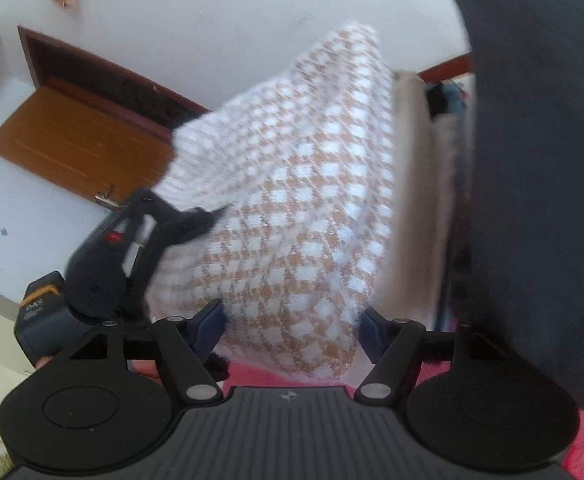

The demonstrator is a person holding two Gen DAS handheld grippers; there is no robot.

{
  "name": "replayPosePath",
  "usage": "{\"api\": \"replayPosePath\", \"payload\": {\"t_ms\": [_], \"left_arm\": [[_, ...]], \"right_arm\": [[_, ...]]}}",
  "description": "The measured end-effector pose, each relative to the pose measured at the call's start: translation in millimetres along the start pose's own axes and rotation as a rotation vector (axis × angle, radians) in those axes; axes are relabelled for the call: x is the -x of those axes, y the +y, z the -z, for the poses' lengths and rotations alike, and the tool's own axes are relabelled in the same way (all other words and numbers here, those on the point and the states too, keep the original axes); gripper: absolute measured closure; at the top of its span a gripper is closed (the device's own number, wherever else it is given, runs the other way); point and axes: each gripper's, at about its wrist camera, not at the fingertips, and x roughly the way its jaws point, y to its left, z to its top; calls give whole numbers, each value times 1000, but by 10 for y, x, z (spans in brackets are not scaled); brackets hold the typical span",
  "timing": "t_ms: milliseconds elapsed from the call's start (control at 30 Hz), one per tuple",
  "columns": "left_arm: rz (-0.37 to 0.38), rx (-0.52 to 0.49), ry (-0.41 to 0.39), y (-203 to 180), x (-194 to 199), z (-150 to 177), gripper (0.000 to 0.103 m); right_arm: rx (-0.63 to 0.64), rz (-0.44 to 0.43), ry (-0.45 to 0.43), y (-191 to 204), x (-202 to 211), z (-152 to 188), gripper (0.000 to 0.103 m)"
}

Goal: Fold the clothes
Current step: 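Carry the lifted cardigan bundle with both grippers toward the clothes stacks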

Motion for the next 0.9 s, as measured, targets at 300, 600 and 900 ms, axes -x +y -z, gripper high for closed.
{"api": "replayPosePath", "payload": {"t_ms": [300,600,900], "left_arm": [[22,-112,-20,208,1026,-262,16],[10,-861,-353,-561,886,-724,46],[-87,-956,-321,-434,37,-1018,57]], "right_arm": [[235,185,-93,468,619,218,32],[696,213,-266,1259,443,364,76],[674,472,-288,639,-49,553,82]]}}
